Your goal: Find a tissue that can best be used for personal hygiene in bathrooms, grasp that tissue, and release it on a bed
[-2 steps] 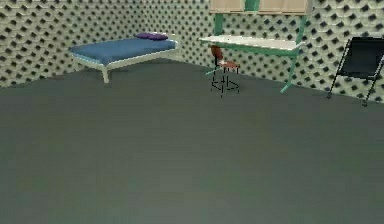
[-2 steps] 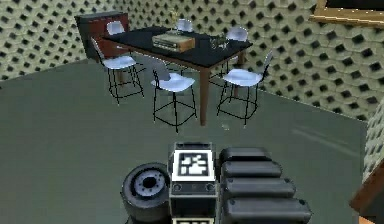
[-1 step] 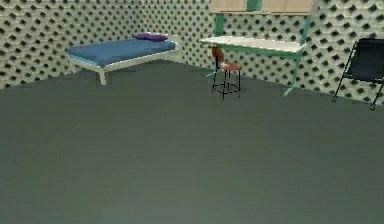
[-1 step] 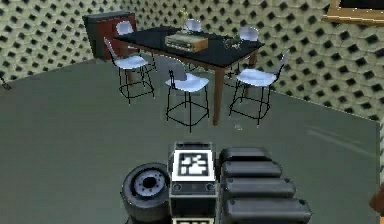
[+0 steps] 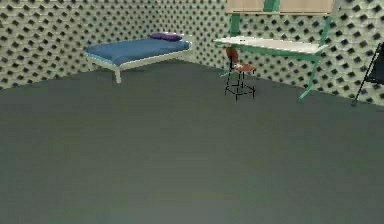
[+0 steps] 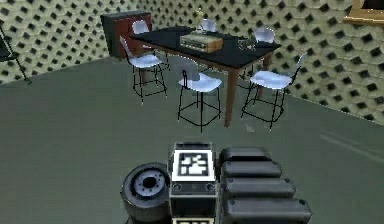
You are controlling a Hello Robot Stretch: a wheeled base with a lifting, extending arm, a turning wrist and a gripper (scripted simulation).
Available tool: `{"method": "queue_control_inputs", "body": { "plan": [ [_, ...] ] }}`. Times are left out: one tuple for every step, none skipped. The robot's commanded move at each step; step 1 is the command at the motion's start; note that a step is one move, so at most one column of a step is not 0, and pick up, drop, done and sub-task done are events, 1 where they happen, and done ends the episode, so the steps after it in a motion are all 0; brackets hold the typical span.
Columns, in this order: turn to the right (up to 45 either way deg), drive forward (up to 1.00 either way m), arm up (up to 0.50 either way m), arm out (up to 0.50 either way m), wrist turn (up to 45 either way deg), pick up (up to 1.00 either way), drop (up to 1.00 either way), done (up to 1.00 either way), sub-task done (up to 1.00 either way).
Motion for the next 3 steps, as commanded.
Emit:
{"method": "queue_control_inputs", "body": {
  "plan": [
    [0.0,1.00,0.00,0.00,0.0,0.00,0.00,0.00,0.00],
    [0.0,1.00,0.00,0.00,0.0,0.00,0.00,0.00,0.00],
    [0.0,1.00,0.00,0.00,0.0,0.00,0.00,0.00,0.00]
  ]
}}
